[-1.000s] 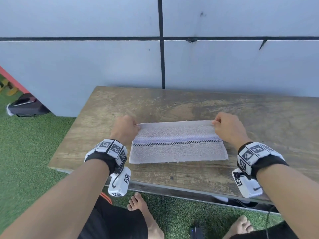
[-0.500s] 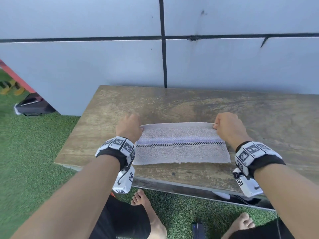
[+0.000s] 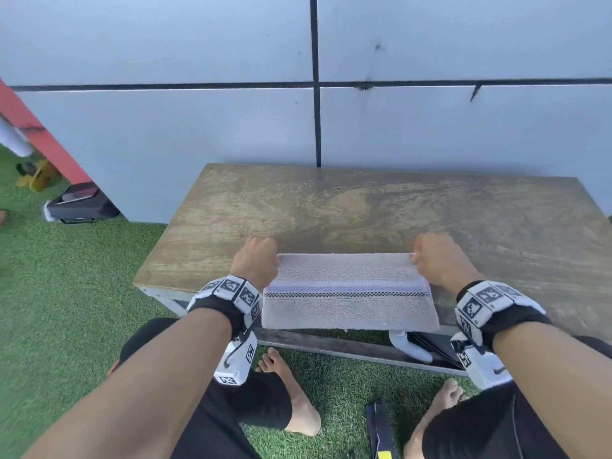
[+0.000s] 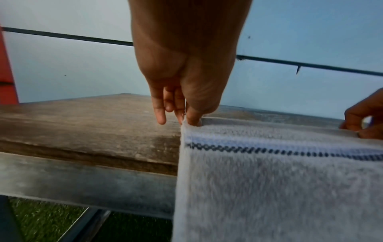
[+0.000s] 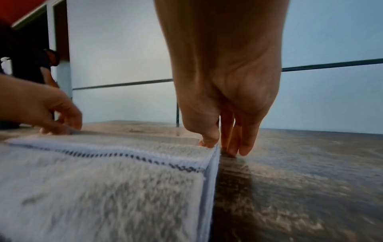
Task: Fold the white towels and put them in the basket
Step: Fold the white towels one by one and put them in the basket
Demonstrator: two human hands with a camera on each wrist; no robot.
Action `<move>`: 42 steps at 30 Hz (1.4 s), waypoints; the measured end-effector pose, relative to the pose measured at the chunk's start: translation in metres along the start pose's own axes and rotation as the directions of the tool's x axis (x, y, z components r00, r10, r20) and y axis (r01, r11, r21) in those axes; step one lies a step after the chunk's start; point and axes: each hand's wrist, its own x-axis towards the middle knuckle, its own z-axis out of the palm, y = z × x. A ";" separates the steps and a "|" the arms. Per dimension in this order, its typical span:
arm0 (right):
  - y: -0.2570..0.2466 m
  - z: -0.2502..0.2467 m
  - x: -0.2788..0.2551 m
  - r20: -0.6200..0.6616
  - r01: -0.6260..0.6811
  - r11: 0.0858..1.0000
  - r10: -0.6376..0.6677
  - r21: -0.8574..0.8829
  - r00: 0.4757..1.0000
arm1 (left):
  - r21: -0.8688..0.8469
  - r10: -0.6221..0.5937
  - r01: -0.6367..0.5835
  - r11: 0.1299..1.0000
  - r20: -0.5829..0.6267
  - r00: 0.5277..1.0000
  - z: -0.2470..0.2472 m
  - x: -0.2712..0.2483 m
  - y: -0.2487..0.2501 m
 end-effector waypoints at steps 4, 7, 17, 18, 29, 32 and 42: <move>0.003 -0.037 -0.006 -0.117 0.006 0.998 0.002 0.066 0.993 | -0.009 0.081 -0.081 0.997 -0.073 0.994 -0.036 0.003 0.000; 0.006 -0.070 -0.007 -0.301 0.091 0.987 -0.047 0.135 0.952 | -0.052 0.117 -0.133 0.990 -0.239 0.964 -0.068 0.006 0.003; 0.025 -0.039 -0.037 -0.273 0.217 0.963 -0.167 0.161 0.947 | -0.086 0.210 -0.245 0.966 -0.298 0.931 -0.033 -0.033 -0.029; 0.029 -0.028 -0.037 -0.154 0.182 0.974 -0.161 0.134 0.975 | -0.085 0.192 -0.211 0.974 -0.191 0.963 -0.022 -0.038 -0.031; 0.024 0.024 -0.025 -0.046 -0.153 0.946 0.174 0.286 0.984 | -0.132 -0.198 0.199 0.971 0.021 0.980 0.023 -0.030 -0.004; 0.026 0.027 -0.021 -0.050 -0.188 0.941 0.210 0.281 0.976 | -0.159 -0.240 0.238 0.958 0.005 0.971 0.025 -0.028 0.000; 0.031 0.004 -0.023 0.015 -0.166 0.947 0.168 0.275 0.986 | -0.277 -0.231 0.193 0.941 -0.112 0.966 0.018 -0.030 -0.005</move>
